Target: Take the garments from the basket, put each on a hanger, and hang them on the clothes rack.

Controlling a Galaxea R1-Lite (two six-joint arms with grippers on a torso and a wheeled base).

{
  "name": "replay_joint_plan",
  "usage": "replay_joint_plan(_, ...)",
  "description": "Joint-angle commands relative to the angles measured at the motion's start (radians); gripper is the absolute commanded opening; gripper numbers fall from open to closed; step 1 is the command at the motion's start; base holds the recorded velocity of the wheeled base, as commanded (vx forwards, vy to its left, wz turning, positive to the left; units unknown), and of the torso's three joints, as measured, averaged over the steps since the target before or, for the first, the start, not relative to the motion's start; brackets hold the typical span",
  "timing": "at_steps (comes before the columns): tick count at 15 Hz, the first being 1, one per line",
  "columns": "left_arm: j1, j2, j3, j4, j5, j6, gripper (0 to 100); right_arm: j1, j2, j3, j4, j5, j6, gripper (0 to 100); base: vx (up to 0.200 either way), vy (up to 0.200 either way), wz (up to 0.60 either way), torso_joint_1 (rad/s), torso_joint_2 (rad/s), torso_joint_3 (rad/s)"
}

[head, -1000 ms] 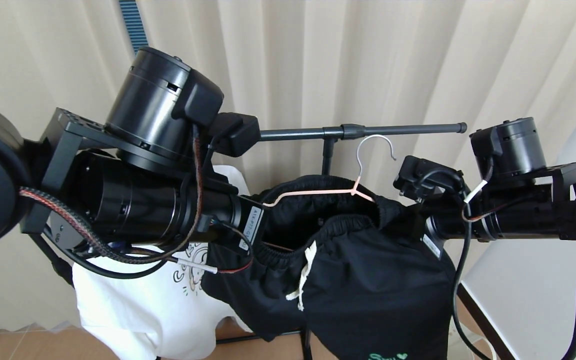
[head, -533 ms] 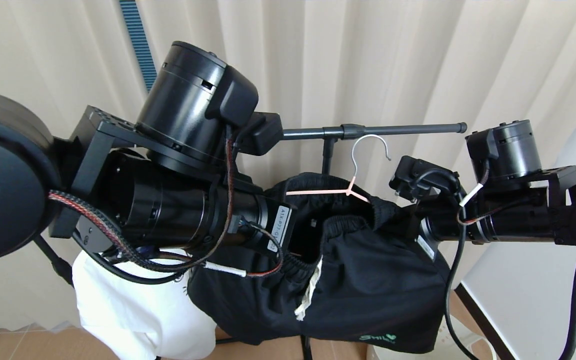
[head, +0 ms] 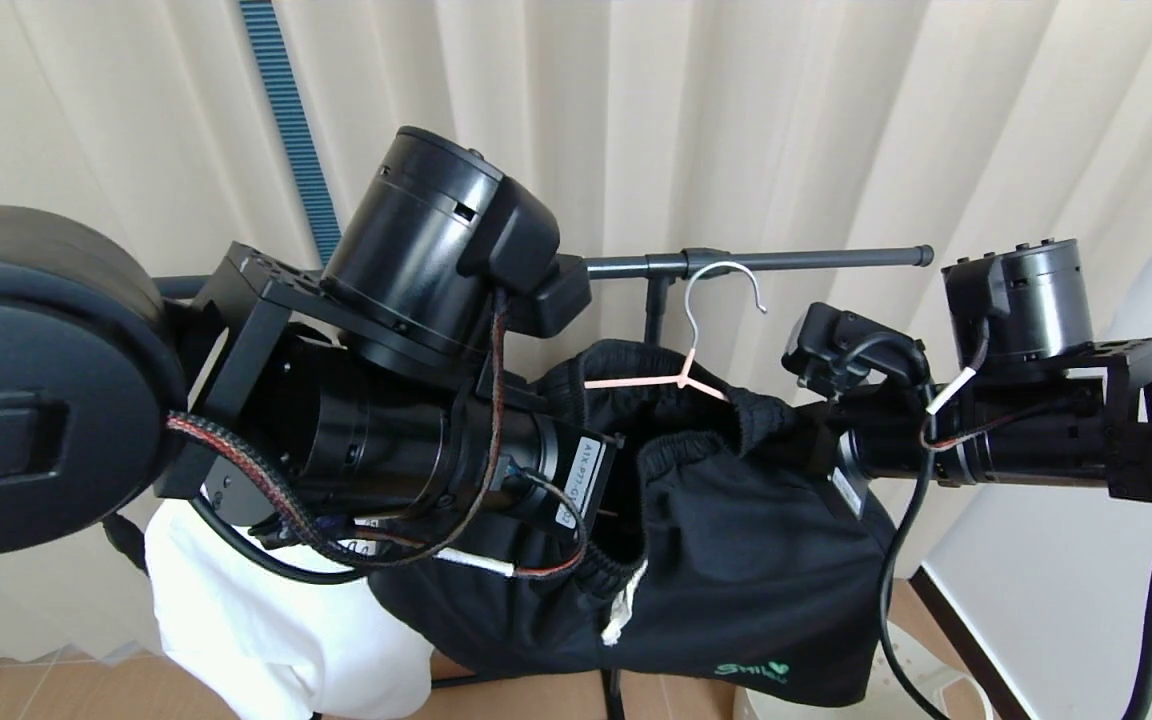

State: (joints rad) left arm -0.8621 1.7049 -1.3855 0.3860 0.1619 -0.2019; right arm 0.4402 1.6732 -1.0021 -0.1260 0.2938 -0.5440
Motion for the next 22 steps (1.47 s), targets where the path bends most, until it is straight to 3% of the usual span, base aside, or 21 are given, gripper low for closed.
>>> replay_joint_plan(1, 0.002, 0.002, 0.014, 0.001, 0.001, 0.001, 0, -0.001, -0.007, 0.04, -0.046, 0.015, 0.001, 0, 0.0, 0.0, 0.0, 0.0, 0.0, 0.0)
replay_joint_plan(2, 0.002, 0.002, 0.014, 0.001, 0.001, 0.001, 0, -0.001, -0.007, 0.04, -0.046, 0.015, 0.001, 0, 0.0, 0.0, 0.0, 0.0, 0.0, 0.0)
replay_joint_plan(4, 0.011, 0.029, 0.025, -0.006, 0.031, -0.001, 0, -0.003, -0.007, 0.102, -0.167, 0.076, 0.001, 0, 0.0, 0.0, 0.0, 0.0, 0.0, 0.0)
replay_joint_plan(9, 0.028, 0.062, 0.022, -0.013, 0.053, -0.004, 0, -0.005, -0.02, 0.117, -0.185, 0.139, 0.006, 0, 0.0, 0.0, 0.0, 0.0, 0.0, 0.0)
replay_joint_plan(22, 0.023, 0.127, 0.02, -0.078, 0.056, -0.017, 0, -0.003, -0.058, 0.166, -0.277, 0.171, 0.029, 0, 0.0, 0.0, 0.0, 0.0, 0.0, 0.0)
